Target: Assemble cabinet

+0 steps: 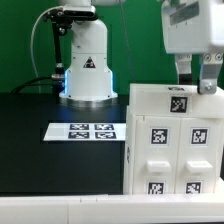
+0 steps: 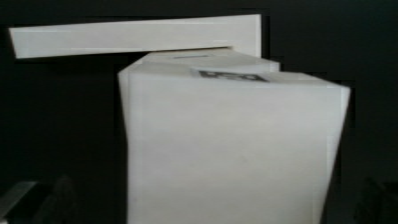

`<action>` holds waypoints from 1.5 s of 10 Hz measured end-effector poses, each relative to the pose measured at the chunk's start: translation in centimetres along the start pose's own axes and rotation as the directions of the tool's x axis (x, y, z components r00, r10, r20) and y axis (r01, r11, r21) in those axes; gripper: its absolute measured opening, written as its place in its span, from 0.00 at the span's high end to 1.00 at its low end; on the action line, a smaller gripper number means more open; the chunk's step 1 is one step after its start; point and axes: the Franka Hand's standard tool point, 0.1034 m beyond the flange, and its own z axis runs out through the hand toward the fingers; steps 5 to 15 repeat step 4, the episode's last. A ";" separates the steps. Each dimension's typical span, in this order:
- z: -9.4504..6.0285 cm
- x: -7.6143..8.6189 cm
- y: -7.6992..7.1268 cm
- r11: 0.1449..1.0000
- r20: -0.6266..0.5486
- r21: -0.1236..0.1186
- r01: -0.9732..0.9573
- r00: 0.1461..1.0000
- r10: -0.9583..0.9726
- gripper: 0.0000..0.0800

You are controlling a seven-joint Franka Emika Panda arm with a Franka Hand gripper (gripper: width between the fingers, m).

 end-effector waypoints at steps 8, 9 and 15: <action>-2.4 -0.6 -0.2 0.998 0.019 -0.001 0.070 0.997 -0.070 0.00; -2.4 -0.6 -0.2 0.998 0.019 -0.001 0.070 0.997 -0.070 0.00; -2.4 -0.6 -0.2 0.998 0.019 -0.001 0.070 0.997 -0.070 0.00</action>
Offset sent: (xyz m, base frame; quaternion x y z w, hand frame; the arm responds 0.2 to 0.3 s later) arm 0.0000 0.0000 0.0000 0.0000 0.0000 0.0000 1.0000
